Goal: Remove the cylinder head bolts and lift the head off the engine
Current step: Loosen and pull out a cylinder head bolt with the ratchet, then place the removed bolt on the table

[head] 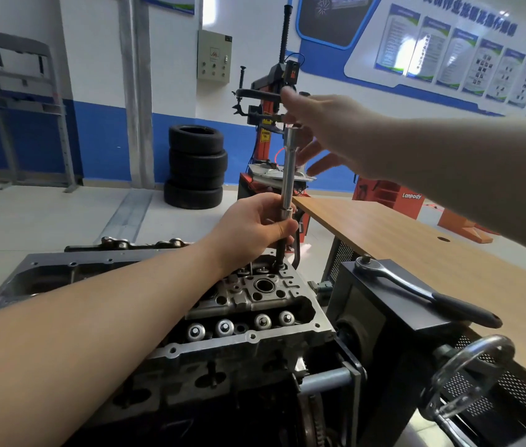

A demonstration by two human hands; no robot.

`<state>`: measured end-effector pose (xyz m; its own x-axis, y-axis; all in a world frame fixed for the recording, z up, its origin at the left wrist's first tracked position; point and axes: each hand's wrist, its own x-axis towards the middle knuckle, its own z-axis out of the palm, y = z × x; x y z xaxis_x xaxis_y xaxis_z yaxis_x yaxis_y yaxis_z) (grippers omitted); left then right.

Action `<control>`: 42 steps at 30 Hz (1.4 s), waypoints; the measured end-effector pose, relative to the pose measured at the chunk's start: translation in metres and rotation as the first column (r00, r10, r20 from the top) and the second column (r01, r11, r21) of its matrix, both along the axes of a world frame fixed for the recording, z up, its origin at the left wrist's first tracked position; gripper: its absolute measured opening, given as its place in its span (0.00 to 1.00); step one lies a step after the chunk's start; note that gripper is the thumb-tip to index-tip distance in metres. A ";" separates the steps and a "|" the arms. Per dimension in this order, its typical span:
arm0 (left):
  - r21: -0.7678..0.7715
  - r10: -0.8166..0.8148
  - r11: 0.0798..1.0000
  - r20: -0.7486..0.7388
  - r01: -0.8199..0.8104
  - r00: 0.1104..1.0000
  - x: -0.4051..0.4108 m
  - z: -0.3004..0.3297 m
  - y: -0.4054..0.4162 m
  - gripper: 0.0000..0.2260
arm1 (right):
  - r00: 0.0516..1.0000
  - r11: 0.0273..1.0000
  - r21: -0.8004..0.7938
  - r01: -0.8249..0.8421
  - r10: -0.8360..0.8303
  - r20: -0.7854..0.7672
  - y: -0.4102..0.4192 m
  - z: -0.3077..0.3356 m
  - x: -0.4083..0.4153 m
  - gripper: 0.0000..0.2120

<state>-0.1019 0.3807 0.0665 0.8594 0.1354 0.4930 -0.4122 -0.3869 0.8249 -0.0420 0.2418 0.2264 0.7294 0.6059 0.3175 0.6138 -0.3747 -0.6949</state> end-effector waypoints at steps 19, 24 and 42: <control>-0.057 0.171 0.985 0.210 -0.163 0.963 0.012 0.033 -0.021 0.06 | 0.995 0.997 -0.067 -0.032 0.025 -0.101 -0.022 -0.172 0.022 0.05; -0.122 0.193 0.979 0.267 -0.166 0.944 0.000 0.088 -0.041 0.04 | 0.990 0.982 0.191 -0.012 0.038 -0.137 -0.023 -0.159 0.009 0.04; 0.191 0.015 0.982 -0.021 -0.011 1.000 0.014 0.029 -0.151 0.22 | 0.764 0.721 -0.295 0.627 -0.644 0.051 -0.403 -0.136 0.091 0.15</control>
